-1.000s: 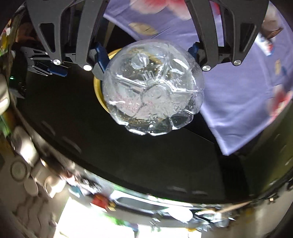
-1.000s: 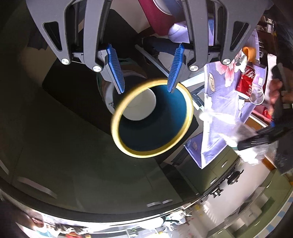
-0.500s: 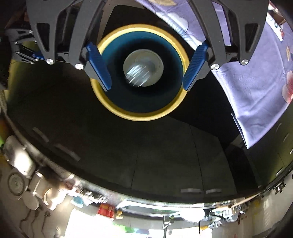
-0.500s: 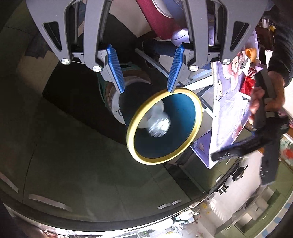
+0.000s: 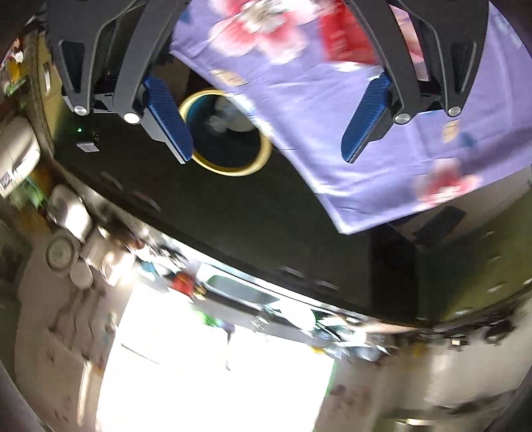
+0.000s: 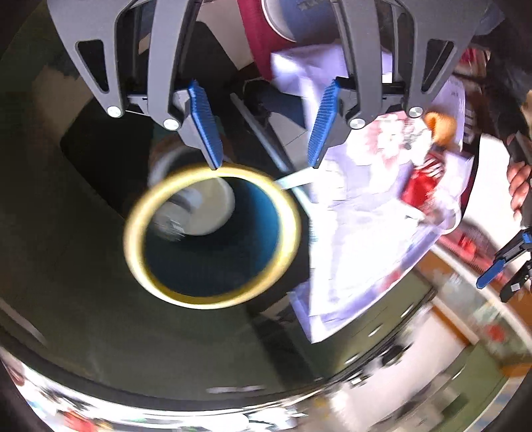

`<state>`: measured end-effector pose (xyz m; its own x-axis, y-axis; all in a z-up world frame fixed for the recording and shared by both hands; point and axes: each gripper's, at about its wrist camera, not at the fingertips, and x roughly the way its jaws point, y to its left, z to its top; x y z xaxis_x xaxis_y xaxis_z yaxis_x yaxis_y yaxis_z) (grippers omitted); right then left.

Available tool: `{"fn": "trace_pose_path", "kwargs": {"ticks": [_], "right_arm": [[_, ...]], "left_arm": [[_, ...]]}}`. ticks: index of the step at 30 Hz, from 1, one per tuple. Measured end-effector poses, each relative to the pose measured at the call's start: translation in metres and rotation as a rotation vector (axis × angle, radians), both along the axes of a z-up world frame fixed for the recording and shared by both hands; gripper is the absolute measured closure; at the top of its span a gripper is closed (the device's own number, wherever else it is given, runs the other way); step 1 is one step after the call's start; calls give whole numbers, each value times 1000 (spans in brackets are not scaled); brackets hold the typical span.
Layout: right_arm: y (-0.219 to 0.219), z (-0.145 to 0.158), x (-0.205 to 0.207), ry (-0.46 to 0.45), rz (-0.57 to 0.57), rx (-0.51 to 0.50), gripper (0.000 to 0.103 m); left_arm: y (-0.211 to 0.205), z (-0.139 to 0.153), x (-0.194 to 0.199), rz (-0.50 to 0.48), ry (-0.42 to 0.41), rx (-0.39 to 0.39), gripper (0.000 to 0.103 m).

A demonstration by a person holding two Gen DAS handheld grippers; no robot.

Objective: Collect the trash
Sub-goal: 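Grasp the red soda can with the right gripper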

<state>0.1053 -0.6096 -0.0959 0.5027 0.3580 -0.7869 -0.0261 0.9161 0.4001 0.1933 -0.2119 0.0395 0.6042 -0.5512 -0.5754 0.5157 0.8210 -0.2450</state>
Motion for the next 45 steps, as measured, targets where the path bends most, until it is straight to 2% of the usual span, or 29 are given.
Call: {"fn": "trace_pose_path", "kwargs": {"ticks": [4,6,8,10,12,15,21,27,36,45], "right_arm": [[74,19,24,-35,176,-16,44],[116,26,37,-43,282,-7,38],[153,30,51,-32,376,44,26],[181,29,63,5,412,87,18],[207,25,78,76,416,118,16],[233,20,95,143,382,90,16],[257,-5,120,316,297,57,16],[274,-30,135,395,246,50,16],[299,-49,154,413,230,22,19],[299,-38,151,343,236,18,34]], "left_arm": [[83,-3,-22,164,-63,12,12],[111,-10,-29,219,-54,16,12],[140,-20,-34,257,-25,4,12],[162,-29,-39,291,-1,-5,12],[180,-36,-45,324,3,3,12],[201,-41,-52,347,-7,21,12],[220,-48,-60,347,-28,10,11],[219,-52,-61,319,-35,-3,11],[229,-54,-68,326,-54,-1,10],[233,-58,-69,331,-43,-2,10]]}}
